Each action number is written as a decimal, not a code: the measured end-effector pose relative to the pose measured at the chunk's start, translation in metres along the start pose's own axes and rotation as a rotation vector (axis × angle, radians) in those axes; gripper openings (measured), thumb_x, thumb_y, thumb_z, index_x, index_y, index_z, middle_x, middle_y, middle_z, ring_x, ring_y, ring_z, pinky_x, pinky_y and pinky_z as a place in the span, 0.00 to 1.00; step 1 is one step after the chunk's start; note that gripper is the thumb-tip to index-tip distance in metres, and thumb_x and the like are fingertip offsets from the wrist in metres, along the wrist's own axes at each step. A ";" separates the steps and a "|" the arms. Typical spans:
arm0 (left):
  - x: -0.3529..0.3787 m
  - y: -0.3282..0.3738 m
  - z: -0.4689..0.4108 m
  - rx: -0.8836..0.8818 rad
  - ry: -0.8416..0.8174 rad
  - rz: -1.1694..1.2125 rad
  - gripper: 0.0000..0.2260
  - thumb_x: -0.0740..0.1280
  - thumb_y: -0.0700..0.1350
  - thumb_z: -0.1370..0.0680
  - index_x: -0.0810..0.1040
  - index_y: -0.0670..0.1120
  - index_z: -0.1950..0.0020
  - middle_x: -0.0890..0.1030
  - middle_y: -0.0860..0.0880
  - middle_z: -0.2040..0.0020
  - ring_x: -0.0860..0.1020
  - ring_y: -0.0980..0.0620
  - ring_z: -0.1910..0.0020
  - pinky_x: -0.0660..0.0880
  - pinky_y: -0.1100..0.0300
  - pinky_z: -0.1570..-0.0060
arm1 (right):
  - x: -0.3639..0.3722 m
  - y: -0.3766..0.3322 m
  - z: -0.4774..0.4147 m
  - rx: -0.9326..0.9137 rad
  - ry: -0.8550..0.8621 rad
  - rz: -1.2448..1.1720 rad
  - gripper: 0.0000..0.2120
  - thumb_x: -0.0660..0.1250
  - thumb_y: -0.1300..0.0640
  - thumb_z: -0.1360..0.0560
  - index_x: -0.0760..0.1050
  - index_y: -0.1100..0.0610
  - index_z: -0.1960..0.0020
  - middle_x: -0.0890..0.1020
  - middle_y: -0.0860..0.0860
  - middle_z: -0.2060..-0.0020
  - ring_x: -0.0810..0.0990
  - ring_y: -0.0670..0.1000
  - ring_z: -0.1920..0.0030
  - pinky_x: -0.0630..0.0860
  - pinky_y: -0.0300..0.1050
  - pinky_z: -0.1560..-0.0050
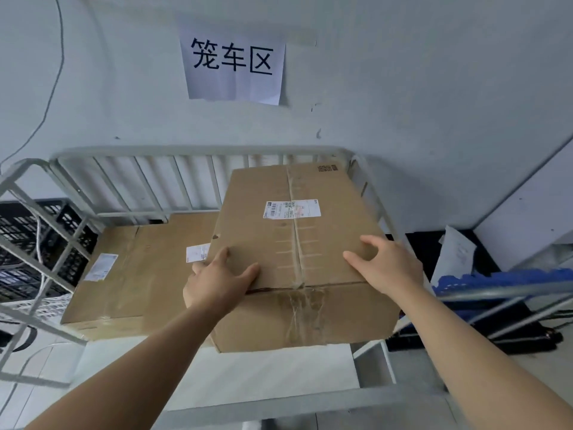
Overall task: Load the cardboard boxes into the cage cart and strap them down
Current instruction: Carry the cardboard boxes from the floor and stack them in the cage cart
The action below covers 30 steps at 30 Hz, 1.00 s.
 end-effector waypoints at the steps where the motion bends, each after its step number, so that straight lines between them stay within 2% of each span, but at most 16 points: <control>1: 0.006 0.001 -0.011 -0.005 -0.018 -0.005 0.33 0.60 0.71 0.30 0.62 0.60 0.28 0.71 0.45 0.39 0.75 0.44 0.42 0.70 0.55 0.50 | 0.006 0.000 -0.010 0.011 -0.015 0.004 0.31 0.59 0.28 0.32 0.67 0.39 0.32 0.73 0.51 0.39 0.77 0.53 0.47 0.73 0.46 0.50; 5: 0.031 0.007 -0.052 -0.017 -0.082 -0.030 0.34 0.59 0.71 0.30 0.60 0.60 0.27 0.69 0.45 0.37 0.74 0.44 0.41 0.71 0.54 0.47 | 0.028 0.003 -0.048 0.065 -0.066 0.015 0.31 0.60 0.29 0.31 0.66 0.39 0.32 0.72 0.52 0.40 0.78 0.54 0.49 0.70 0.44 0.56; 9: 0.059 0.014 -0.087 -0.036 -0.119 -0.056 0.35 0.59 0.72 0.30 0.60 0.60 0.26 0.69 0.45 0.38 0.74 0.43 0.41 0.70 0.54 0.47 | 0.057 0.011 -0.084 0.101 -0.098 -0.006 0.32 0.60 0.28 0.32 0.66 0.39 0.32 0.72 0.52 0.41 0.78 0.54 0.52 0.73 0.45 0.57; 12: 0.081 0.018 -0.109 -0.054 -0.140 -0.074 0.35 0.59 0.72 0.30 0.58 0.60 0.26 0.69 0.44 0.37 0.74 0.42 0.40 0.70 0.54 0.48 | 0.080 0.019 -0.108 0.111 -0.125 0.016 0.31 0.59 0.28 0.31 0.66 0.39 0.31 0.72 0.52 0.41 0.78 0.53 0.53 0.71 0.43 0.61; 15: 0.108 0.023 -0.128 -0.073 -0.151 -0.084 0.36 0.59 0.72 0.30 0.58 0.60 0.25 0.68 0.44 0.35 0.73 0.43 0.39 0.70 0.53 0.45 | 0.102 0.032 -0.133 0.124 -0.150 0.011 0.31 0.60 0.29 0.31 0.65 0.39 0.31 0.71 0.52 0.40 0.78 0.53 0.53 0.70 0.43 0.63; 21: 0.169 0.024 -0.161 -0.138 -0.184 -0.103 0.36 0.60 0.72 0.31 0.58 0.61 0.25 0.68 0.45 0.35 0.73 0.43 0.39 0.73 0.52 0.44 | 0.155 0.064 -0.176 0.116 -0.190 0.015 0.31 0.60 0.29 0.31 0.66 0.40 0.31 0.71 0.52 0.40 0.79 0.54 0.53 0.76 0.45 0.56; 25: 0.205 0.022 -0.177 -0.151 -0.195 -0.129 0.37 0.60 0.72 0.30 0.56 0.61 0.25 0.66 0.45 0.34 0.72 0.42 0.38 0.71 0.52 0.42 | 0.195 0.082 -0.194 0.126 -0.203 -0.031 0.30 0.61 0.30 0.31 0.67 0.40 0.31 0.71 0.54 0.37 0.80 0.55 0.53 0.76 0.45 0.56; 30: 0.242 0.009 -0.194 -0.179 -0.202 -0.083 0.39 0.62 0.70 0.30 0.51 0.62 0.24 0.64 0.43 0.33 0.72 0.39 0.38 0.73 0.49 0.41 | 0.238 0.094 -0.215 0.106 -0.182 -0.041 0.33 0.62 0.31 0.31 0.64 0.40 0.29 0.68 0.57 0.35 0.78 0.57 0.46 0.76 0.48 0.51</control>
Point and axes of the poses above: each hand's wrist, its own z-axis away from the middle knuckle, its own x-axis out of the palm, y = z × x, the point moved 2 cm from there along -z, towards the middle knuckle
